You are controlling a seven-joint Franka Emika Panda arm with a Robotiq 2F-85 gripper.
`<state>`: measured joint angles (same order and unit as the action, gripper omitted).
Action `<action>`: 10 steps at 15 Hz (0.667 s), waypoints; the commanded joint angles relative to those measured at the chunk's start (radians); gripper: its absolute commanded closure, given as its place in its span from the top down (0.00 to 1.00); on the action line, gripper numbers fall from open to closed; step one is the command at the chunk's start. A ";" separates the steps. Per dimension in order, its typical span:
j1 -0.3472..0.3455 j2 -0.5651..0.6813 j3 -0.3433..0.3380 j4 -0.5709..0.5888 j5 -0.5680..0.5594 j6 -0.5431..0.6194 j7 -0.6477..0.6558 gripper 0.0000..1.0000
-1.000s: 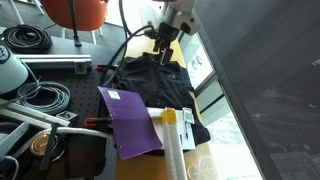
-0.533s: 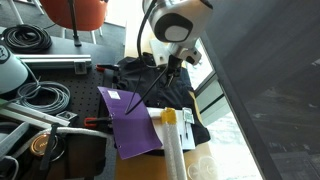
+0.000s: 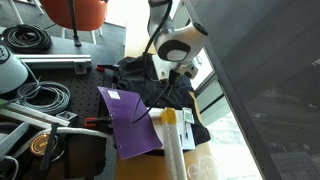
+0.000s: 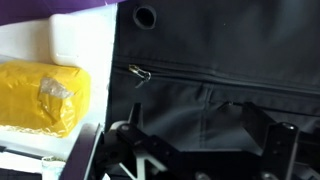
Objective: Zip up the back jumper fully
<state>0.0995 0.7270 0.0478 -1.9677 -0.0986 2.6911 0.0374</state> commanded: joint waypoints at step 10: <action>0.022 0.118 -0.067 0.084 -0.002 0.009 0.014 1.00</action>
<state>0.1121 0.8416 0.0016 -1.8756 -0.0983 2.6916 0.0402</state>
